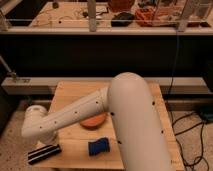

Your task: Push the eraser across the table

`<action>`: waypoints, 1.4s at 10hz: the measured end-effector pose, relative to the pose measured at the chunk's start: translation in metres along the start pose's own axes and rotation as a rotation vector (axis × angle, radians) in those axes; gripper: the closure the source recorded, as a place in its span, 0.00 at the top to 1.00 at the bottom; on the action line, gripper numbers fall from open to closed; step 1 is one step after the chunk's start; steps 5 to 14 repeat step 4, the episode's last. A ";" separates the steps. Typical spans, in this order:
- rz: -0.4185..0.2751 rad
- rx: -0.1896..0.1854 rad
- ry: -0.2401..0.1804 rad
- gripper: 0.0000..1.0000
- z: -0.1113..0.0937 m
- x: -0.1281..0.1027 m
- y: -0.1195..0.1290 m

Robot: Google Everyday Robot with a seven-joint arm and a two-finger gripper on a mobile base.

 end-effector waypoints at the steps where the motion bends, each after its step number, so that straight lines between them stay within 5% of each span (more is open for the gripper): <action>1: 0.000 0.000 0.001 0.04 0.000 0.000 0.000; 14: 0.003 0.002 0.006 0.04 0.000 0.001 0.003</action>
